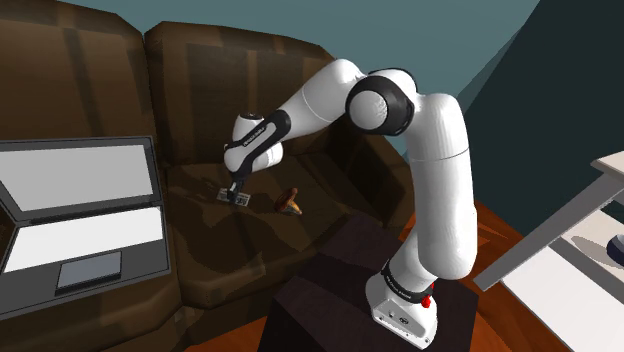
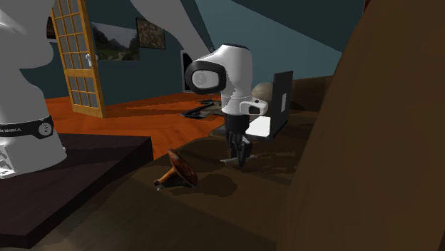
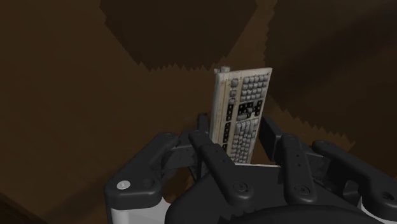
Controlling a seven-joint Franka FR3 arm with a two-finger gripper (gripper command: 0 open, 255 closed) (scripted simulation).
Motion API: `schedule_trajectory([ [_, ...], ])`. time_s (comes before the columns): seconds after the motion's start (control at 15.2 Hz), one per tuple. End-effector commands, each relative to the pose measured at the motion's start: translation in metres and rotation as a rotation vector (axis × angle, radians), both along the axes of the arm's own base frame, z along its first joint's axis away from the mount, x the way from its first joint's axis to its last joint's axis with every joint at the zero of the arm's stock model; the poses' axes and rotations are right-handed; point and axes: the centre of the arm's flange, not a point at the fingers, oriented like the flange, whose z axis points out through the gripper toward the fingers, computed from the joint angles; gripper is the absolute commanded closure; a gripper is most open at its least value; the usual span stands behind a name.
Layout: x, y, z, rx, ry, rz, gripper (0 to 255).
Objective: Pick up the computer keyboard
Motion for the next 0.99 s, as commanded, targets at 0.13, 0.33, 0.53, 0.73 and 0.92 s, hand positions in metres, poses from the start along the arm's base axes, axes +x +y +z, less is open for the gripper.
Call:
schedule_trajectory([
  [0.13,0.000,0.001,0.019,0.001,0.002,0.002,255],
  [0.33,0.000,0.001,0.035,0.001,0.002,0.002,255],
  [0.53,0.000,0.001,0.050,0.001,0.002,0.002,255],
  [0.73,0.000,0.001,0.066,0.001,0.002,0.002,255],
  [0.92,0.000,0.001,0.072,0.001,0.002,0.002,255],
])
